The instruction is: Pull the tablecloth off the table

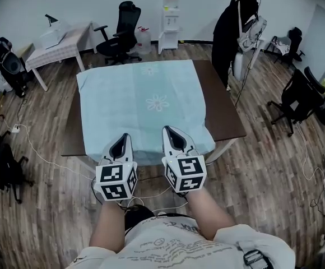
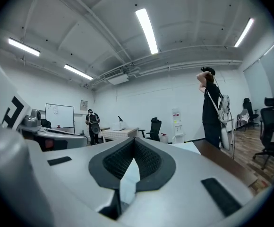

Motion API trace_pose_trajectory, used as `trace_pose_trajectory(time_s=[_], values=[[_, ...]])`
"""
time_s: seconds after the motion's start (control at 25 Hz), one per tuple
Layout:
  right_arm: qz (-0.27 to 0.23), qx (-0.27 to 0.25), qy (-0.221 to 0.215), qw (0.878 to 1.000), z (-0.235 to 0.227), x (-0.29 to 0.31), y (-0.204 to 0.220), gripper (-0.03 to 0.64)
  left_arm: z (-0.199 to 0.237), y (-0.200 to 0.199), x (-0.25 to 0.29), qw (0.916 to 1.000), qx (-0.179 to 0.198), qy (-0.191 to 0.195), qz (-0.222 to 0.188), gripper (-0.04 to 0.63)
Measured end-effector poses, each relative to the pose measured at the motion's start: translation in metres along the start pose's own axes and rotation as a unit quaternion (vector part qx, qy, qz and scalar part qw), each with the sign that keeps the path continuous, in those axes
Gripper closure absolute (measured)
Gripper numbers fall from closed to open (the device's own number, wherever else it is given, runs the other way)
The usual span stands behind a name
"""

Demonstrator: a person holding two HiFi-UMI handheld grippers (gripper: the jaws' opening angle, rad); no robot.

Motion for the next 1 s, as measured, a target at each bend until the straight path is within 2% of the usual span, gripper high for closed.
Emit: trace_pose_trajectory(time_s=[0.24,0.36,0.56,1.0], values=[[0.014,0.011,-0.007,1.0,-0.01,0.029,0.009,0.603,0.016,0.006,0.027,0.9999,-0.001,-0.009,0.012,0.584],[0.014,0.009,-0.004,1.0,-0.015,0.049,0.01,0.603,0.039,0.005,0.047,0.9996,-0.007,-0.021,0.015,0.584],[0.023,0.019,0.014,0.999,-0.025,0.085,0.02,0.603,0.078,0.006,0.083,0.9995,-0.022,-0.016,0.017,0.584],[0.047,0.028,0.08,0.995,-0.028,0.202,0.033,0.603,0.164,-0.003,0.193,0.9982,-0.017,0.043,0.038,0.584]])
Point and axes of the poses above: the fingertips, and each gripper's own axes: x forward along the fingers, z to its left, y out of its underside, the point moved 3 cm from there along -x, backward along the fingers
